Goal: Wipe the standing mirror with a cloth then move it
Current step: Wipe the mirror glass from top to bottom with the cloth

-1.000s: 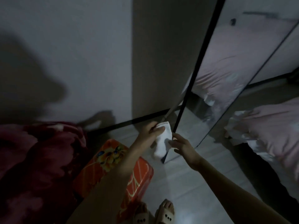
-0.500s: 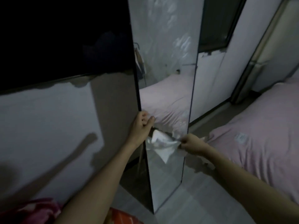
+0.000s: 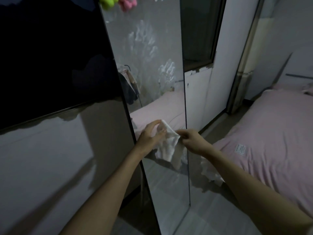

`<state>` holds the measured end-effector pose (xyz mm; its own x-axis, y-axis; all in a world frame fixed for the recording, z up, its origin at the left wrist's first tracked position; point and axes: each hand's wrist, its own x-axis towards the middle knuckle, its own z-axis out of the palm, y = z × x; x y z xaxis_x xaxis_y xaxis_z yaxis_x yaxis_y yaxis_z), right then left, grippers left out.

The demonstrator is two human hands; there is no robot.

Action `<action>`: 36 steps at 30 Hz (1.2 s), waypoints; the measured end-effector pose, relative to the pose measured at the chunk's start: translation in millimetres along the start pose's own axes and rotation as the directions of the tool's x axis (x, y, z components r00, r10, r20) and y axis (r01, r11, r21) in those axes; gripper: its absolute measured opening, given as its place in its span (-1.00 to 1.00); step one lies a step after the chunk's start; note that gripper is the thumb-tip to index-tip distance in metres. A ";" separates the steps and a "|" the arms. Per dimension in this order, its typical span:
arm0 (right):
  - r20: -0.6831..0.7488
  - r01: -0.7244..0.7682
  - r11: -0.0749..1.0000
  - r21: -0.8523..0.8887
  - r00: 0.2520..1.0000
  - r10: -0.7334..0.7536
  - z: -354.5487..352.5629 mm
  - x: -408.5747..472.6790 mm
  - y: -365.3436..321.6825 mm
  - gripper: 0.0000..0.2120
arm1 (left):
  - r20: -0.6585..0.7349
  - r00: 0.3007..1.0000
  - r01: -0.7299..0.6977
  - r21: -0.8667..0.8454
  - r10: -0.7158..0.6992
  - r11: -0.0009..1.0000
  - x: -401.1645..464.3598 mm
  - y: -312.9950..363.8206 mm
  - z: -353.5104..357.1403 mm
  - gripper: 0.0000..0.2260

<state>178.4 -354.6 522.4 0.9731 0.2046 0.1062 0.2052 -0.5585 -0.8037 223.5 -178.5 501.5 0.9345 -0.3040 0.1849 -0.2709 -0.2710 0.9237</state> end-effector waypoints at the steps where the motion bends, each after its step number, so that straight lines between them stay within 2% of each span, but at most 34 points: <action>1: 0.004 0.009 1.000 0.000 1.000 -0.009 -3.1 1.8 -2.4 -0.69 | 0.009 1.000 0.000 -0.046 0.000 0.999 1.5 2.1 -2.3 -0.64; 5: 0.002 0.066 0.997 0.035 0.998 -0.066 -12.7 9.3 -11.1 -0.62 | -0.034 0.997 0.064 -0.235 -0.074 0.970 7.7 16.7 -9.8 -0.72; 10: -0.132 0.186 0.980 0.072 0.976 -0.175 -18.3 18.7 -25.1 -0.56 | -0.010 1.000 0.007 -0.225 -0.009 0.974 10.3 32.2 -21.3 -0.80; 12: -0.249 0.203 0.967 0.154 0.955 -0.161 -18.4 23.8 -32.2 -0.62 | 0.029 0.999 -0.031 -0.113 0.034 0.993 12.8 38.4 -23.1 -0.95; 15: -0.366 0.244 0.891 0.382 0.925 -0.097 -22.2 31.9 -45.8 -0.79 | 0.137 0.989 -0.047 -0.013 0.049 0.999 21.1 47.1 -27.7 -0.64; 17: -0.367 0.244 0.813 0.529 0.929 -0.040 -23.2 34.7 -54.4 -0.85 | 0.124 0.990 -0.074 0.017 0.072 0.997 24.5 55.1 -31.8 -0.73; 19: -0.382 0.267 0.732 0.627 0.924 -0.011 -26.7 39.8 -62.1 -0.86 | 0.032 0.989 -0.148 0.107 0.145 0.983 33.4 64.3 -35.3 -0.84; 22: -0.335 0.276 0.692 0.667 0.941 -0.053 -33.1 52.0 -66.6 -0.71 | -0.135 0.950 -0.255 0.174 0.280 0.951 50.0 83.3 -36.5 -0.73; 25: -0.226 0.238 0.696 0.678 0.968 -0.110 -39.5 68.4 -75.2 -0.72 | -0.229 0.912 -0.302 0.189 0.341 0.934 69.6 108.0 -36.7 -0.82; 27: -0.238 0.233 0.690 0.685 0.967 -0.090 -48.6 84.1 -80.9 -0.70 | -0.216 0.893 -0.328 0.287 0.394 0.900 87.2 121.4 -39.8 -0.86; 29: -0.311 0.256 0.687 0.680 0.949 -0.047 -61.5 101.0 -85.2 -0.75 | -0.155 0.884 -0.352 0.399 0.441 0.847 106.5 132.1 -46.6 -0.87; 31: -0.380 0.288 0.707 0.646 0.924 -0.029 -75.7 118.8 -90.2 -0.80 | -0.131 0.874 -0.328 0.552 0.468 0.766 122.3 146.7 -56.6 -0.80; 32: -0.420 0.302 0.722 0.623 0.907 -0.018 -81.5 126.1 -93.2 -0.82 | -0.152 0.843 -0.316 0.636 0.516 0.704 125.9 154.6 -62.1 -0.77; 33: -0.465 0.320 0.733 0.601 0.885 -0.006 -86.0 132.5 -95.9 -0.84 | -0.183 0.767 -0.327 0.713 0.615 0.620 126.6 161.9 -67.6 -0.76; 35: -0.549 0.357 0.760 0.543 0.836 -0.001 -92.8 144.6 -101.8 -0.83 | -0.265 0.546 -0.316 0.814 0.795 0.488 130.4 171.0 -81.9 -0.73; 36: -0.578 0.370 0.777 0.509 0.816 -0.010 -95.3 151.4 -104.3 -0.81 | -0.305 0.439 -0.267 0.854 0.845 0.446 133.4 174.5 -90.2 -0.75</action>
<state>314.3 -342.0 678.2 0.8529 -0.2921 0.4327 0.4657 0.0510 -0.8835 321.7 -183.9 717.6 0.2512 -0.0843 0.9642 -0.5676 -0.8198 0.0762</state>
